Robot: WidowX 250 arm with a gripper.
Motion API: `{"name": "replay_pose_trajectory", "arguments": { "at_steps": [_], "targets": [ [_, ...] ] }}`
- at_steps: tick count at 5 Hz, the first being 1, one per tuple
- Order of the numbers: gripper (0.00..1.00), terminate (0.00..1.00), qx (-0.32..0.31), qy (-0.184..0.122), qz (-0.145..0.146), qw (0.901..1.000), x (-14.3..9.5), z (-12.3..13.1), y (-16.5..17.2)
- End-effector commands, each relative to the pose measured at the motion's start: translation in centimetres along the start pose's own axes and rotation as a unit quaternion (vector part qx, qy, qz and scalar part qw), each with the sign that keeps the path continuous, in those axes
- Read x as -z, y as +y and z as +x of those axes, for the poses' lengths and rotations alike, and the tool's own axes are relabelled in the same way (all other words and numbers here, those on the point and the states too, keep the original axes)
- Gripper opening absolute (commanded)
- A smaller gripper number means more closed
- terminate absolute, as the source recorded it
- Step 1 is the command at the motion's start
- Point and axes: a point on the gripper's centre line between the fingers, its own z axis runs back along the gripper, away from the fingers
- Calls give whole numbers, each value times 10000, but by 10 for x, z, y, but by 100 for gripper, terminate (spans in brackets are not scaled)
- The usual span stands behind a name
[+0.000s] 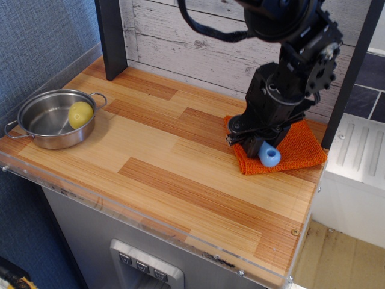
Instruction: Place the spatula on the orange cloth
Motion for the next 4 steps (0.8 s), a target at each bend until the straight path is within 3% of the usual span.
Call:
{"name": "replay_pose_trajectory", "arguments": {
  "at_steps": [1,4],
  "targets": [
    [100,0,37,-50,145,9999,-3,8,-6],
    [100,0,-100,-83,109,9999,-13,15,1]
  ]
}}
